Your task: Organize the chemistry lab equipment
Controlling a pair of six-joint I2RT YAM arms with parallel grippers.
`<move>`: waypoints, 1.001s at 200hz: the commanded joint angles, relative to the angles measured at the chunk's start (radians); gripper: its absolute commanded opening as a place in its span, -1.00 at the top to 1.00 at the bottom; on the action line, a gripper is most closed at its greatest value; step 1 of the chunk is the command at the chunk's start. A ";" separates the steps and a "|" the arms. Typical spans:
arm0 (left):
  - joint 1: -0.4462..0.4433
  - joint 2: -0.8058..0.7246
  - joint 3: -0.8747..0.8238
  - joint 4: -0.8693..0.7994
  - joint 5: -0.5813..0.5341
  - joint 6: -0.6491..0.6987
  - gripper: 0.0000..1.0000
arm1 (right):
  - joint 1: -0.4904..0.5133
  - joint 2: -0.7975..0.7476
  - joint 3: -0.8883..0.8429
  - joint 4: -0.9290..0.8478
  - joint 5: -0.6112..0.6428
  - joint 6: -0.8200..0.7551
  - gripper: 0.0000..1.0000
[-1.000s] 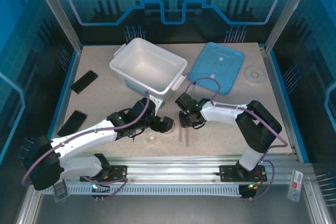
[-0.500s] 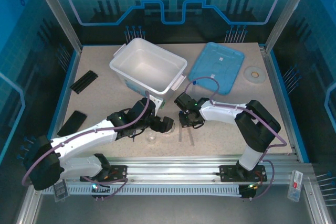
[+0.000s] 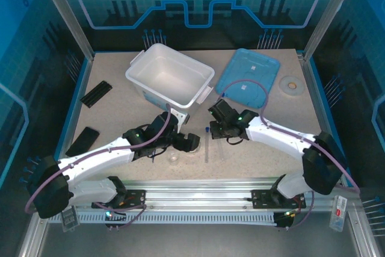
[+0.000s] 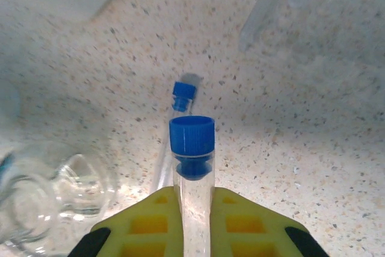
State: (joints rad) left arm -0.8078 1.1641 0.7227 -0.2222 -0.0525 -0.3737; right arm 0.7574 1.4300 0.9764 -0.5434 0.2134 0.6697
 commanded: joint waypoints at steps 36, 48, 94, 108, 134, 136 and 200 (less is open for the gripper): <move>0.001 0.004 -0.005 0.154 0.151 -0.130 -0.85 | -0.039 -0.156 0.017 0.037 0.011 0.033 0.73; -0.004 0.011 -0.008 0.182 0.172 -0.145 -0.85 | -0.043 -0.186 0.008 0.070 0.008 0.052 0.73; -0.010 0.037 -0.003 0.260 0.257 -0.171 -0.81 | -0.048 -0.260 -0.009 0.185 -0.018 0.113 0.73; -0.010 0.041 0.001 0.270 0.269 -0.168 -0.79 | -0.047 -0.278 -0.017 0.218 -0.025 0.132 0.73; -0.010 0.053 0.003 0.311 0.309 -0.179 -0.74 | -0.050 -0.297 -0.041 0.283 -0.045 0.165 0.73; -0.010 0.054 0.003 0.315 0.313 -0.181 -0.74 | -0.049 -0.297 -0.043 0.288 -0.049 0.166 0.73; -0.011 0.108 -0.007 0.444 0.387 -0.246 -0.57 | -0.038 -0.301 -0.091 0.405 -0.092 0.245 0.72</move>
State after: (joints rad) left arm -0.8143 1.2499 0.7227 0.1326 0.2806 -0.5781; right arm 0.7189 1.1465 0.8951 -0.2222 0.1352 0.8650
